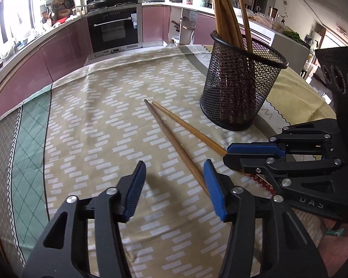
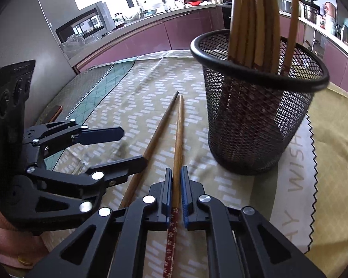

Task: Organize utensils
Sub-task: 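Move both open tools down to the last chopsticks on the cloth, then close the left tool on a chopstick while the right tool grasps another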

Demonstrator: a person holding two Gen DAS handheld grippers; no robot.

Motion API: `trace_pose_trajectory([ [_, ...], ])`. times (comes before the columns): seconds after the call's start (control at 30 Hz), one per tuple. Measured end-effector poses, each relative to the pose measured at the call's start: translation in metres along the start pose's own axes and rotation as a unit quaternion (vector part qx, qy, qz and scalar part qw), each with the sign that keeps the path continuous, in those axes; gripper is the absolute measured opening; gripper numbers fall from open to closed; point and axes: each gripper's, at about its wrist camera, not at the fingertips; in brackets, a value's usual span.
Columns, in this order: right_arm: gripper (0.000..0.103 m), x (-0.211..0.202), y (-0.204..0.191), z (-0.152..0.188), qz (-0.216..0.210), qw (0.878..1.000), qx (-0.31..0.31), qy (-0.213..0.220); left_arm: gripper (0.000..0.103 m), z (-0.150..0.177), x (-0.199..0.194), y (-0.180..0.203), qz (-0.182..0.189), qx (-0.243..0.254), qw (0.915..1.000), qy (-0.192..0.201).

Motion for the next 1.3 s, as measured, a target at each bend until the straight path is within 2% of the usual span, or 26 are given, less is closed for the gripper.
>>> trace_pose_trajectory([
  [0.17, 0.007, 0.000, 0.001, -0.001, 0.004, 1.000, 0.000, 0.000, 0.036, -0.005, 0.008, 0.004, -0.004, 0.003, 1.0000, -0.004],
  [0.3, 0.007, 0.003, -0.003, -0.003, 0.008, 1.000, -0.006, -0.001, 0.018, -0.005, 0.007, 0.002, -0.003, -0.001, 1.0000, -0.005],
  [0.33, 0.007, 0.003, -0.003, -0.002, 0.008, 1.000, -0.007, 0.000, 0.016, -0.004, 0.006, 0.001, -0.002, -0.004, 1.0000, -0.005],
  [0.5, 0.007, 0.003, -0.001, -0.002, 0.005, 1.000, -0.005, 0.000, 0.015, 0.004, 0.000, -0.005, -0.005, -0.007, 0.9999, -0.005],
  [0.6, 0.009, 0.004, -0.003, -0.004, 0.008, 1.000, -0.011, -0.003, 0.030, 0.004, 0.002, -0.010, -0.020, -0.009, 0.9997, -0.007],
  [0.67, 0.009, 0.007, -0.004, -0.006, 0.010, 1.000, -0.016, -0.002, 0.030, 0.002, 0.004, -0.013, -0.019, -0.014, 0.9997, -0.010],
  [0.77, 0.008, 0.008, -0.004, -0.007, 0.008, 1.000, -0.013, 0.003, 0.023, 0.001, 0.008, -0.014, -0.020, -0.018, 0.9996, -0.009],
  [0.8, 0.006, 0.008, -0.002, -0.007, 0.007, 1.000, -0.011, 0.004, 0.016, 0.001, 0.008, -0.014, -0.018, -0.019, 0.9996, -0.009],
  [1.1, 0.005, -0.010, -0.001, 0.000, -0.018, 0.999, -0.004, 0.029, 0.007, 0.004, -0.003, -0.018, -0.015, -0.040, 0.9991, 0.002],
  [1.3, 0.005, -0.035, -0.003, 0.006, -0.048, 0.997, -0.007, 0.057, 0.007, 0.005, -0.026, -0.024, 0.000, -0.048, 0.9986, 0.024],
])
Point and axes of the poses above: each gripper's, at about its wrist camera, not at the fingertips, and x roughly the way its jaws point, y to its right, z to its underside, and after that the axes turned 11 degrees about -z, right-handed
